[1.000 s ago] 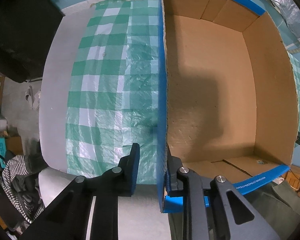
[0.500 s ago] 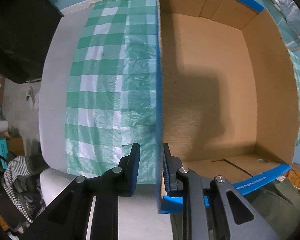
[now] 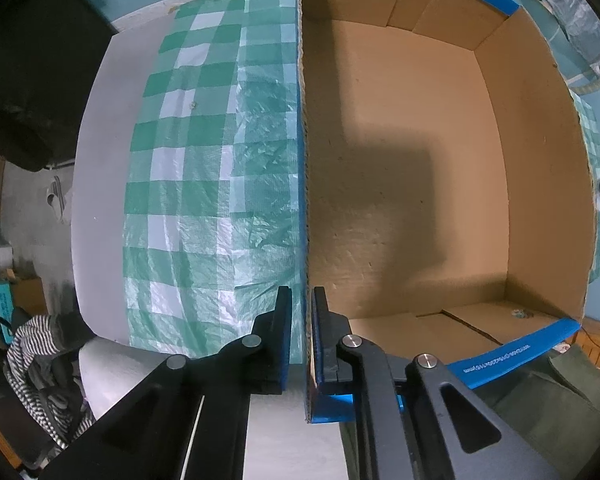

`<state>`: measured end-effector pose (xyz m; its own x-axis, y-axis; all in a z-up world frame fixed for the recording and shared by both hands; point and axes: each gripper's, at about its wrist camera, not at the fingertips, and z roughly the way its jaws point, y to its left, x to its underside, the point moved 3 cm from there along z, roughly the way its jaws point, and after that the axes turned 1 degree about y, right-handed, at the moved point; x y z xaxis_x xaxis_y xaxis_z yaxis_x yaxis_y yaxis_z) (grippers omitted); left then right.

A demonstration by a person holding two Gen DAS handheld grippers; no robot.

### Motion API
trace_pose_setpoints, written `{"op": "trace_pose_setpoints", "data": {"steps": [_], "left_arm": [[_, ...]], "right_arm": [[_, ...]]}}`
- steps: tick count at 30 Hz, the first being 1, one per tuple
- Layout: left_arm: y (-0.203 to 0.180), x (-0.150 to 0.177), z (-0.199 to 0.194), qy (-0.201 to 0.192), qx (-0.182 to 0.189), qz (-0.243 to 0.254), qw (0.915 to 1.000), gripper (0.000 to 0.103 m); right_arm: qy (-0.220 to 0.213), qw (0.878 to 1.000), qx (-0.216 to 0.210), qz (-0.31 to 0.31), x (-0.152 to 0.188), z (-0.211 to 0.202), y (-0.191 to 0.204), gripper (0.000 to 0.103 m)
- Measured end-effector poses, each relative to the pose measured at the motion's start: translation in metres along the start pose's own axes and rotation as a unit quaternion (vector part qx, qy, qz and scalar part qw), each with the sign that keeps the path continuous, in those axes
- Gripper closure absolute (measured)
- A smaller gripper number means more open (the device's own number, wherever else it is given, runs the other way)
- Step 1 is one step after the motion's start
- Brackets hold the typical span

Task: Organize rigid objects
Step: 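Carry the white charger with the right gripper over the cardboard box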

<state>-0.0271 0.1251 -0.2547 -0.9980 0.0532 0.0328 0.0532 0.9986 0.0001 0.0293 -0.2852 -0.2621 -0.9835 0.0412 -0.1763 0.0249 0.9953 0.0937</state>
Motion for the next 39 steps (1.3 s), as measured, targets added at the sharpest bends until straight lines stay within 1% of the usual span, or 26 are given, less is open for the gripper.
{"op": "trace_pose_setpoints", "data": {"steps": [1, 2, 3, 4, 5, 6, 13, 25, 29, 39], "left_arm": [[-0.001, 0.0, -0.001, 0.0, -0.001, 0.001, 1.0, 0.094], [-0.002, 0.001, -0.002, 0.0, -0.002, 0.001, 1.0, 0.094], [-0.002, 0.001, -0.002, 0.0, -0.002, 0.001, 1.0, 0.094], [-0.001, 0.001, -0.003, -0.001, -0.002, 0.001, 1.0, 0.094], [-0.002, 0.001, -0.003, -0.002, -0.003, 0.0, 1.0, 0.094], [-0.001, 0.001, -0.003, -0.003, -0.003, 0.0, 1.0, 0.094], [0.002, 0.004, -0.003, -0.002, 0.001, -0.009, 1.0, 0.094], [0.0, 0.009, -0.001, -0.002, 0.001, -0.004, 1.0, 0.094], [-0.003, 0.011, -0.002, -0.001, 0.001, 0.003, 1.0, 0.094], [-0.009, 0.015, 0.0, 0.006, -0.008, 0.012, 0.9999, 0.094]], "right_arm": [[-0.002, 1.0, -0.001, -0.003, 0.007, -0.004, 0.003, 0.054], [-0.004, 1.0, -0.002, -0.006, 0.002, -0.006, 0.004, 0.054], [-0.006, 1.0, -0.002, -0.01, 0.005, -0.015, 0.005, 0.054], [-0.007, 1.0, -0.001, -0.015, -0.004, -0.012, 0.01, 0.054], [-0.009, 1.0, -0.002, -0.018, 0.004, -0.028, 0.007, 0.054], [-0.011, 1.0, -0.002, -0.021, 0.003, -0.033, 0.008, 0.054], [-0.021, 0.999, -0.012, -0.046, -0.016, -0.053, 0.028, 0.054], [-0.038, 0.993, -0.047, -0.098, -0.057, -0.073, 0.089, 0.054], [-0.039, 0.99, -0.061, -0.121, -0.07, -0.076, 0.116, 0.054], [-0.031, 0.979, -0.067, -0.19, -0.092, -0.063, 0.183, 0.054]]}}
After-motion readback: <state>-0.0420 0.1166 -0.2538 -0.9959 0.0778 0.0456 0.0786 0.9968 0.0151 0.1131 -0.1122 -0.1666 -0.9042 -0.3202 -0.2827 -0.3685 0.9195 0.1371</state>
